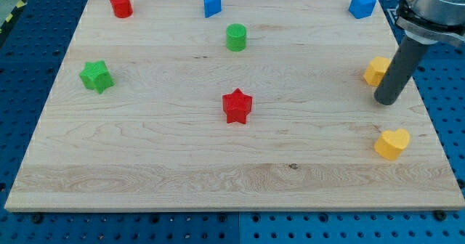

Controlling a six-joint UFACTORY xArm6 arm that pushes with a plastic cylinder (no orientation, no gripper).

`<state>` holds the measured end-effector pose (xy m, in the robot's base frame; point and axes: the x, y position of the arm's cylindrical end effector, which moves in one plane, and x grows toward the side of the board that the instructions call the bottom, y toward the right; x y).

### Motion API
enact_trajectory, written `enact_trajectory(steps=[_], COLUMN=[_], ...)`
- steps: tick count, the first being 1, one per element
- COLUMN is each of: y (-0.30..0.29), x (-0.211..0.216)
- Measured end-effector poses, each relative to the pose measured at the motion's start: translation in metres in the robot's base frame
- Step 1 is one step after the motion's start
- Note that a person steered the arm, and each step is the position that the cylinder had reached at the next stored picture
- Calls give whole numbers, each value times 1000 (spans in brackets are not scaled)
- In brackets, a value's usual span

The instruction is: Place the yellow heart below the red star vertically

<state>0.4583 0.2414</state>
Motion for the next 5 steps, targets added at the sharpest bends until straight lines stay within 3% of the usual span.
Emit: enact_trajectory(steps=[5], y=[21], x=[17])
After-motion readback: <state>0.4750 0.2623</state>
